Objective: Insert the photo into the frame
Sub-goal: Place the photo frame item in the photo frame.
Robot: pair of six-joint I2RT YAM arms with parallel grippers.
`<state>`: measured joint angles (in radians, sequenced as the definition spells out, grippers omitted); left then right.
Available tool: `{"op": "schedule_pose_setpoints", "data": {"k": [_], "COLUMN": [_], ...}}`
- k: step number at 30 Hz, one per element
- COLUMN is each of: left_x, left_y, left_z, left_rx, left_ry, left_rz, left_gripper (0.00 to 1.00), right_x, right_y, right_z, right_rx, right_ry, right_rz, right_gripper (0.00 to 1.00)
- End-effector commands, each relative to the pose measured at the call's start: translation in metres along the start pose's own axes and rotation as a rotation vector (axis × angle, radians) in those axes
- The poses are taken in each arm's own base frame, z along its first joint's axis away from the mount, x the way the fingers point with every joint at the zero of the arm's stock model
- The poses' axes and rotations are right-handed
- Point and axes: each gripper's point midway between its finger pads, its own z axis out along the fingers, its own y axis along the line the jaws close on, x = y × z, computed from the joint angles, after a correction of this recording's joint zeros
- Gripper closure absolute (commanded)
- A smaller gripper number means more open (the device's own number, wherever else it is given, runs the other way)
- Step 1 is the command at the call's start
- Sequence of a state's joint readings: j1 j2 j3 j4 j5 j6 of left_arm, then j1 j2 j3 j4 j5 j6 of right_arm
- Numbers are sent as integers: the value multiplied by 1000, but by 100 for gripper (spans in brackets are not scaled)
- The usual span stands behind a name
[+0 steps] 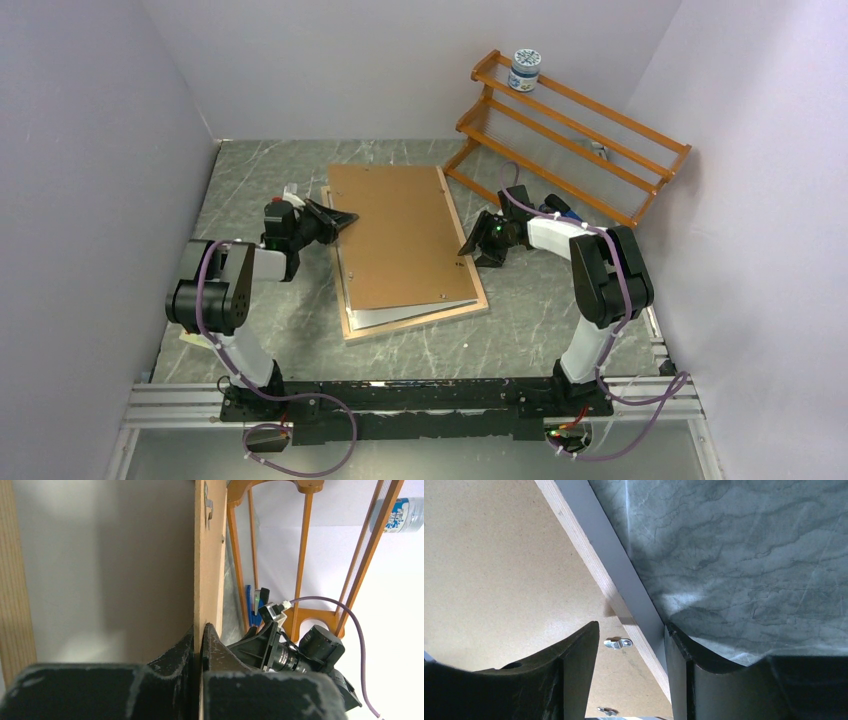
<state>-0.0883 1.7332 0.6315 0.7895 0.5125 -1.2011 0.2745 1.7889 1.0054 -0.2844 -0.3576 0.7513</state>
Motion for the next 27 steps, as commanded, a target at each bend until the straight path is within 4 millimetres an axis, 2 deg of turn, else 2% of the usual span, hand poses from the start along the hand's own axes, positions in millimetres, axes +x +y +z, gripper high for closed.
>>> {"op": "schedule_pose_setpoints", "data": {"k": [1,7,18,27], "left_x": [44,42,30,24], "left_y": [4,-10,-6,-1], "left_z": [1,-3,-19,-19], "left_rx": [-29,-19,-15,-13], "left_ry": [228,267,248,220], "left_rz": [-12,14,-43,-34], "left_gripper": [97,98,97,97], "right_x": [1,1,1,2], "right_y": [-3,-5,-5,-4], "right_z": [6,7,6,7], "right_rx": [30,37,39,38], "right_ry": [10,10,7,9], "right_rz": [-12,-10,-10,-14], "right_gripper": [46,47,47,47]}}
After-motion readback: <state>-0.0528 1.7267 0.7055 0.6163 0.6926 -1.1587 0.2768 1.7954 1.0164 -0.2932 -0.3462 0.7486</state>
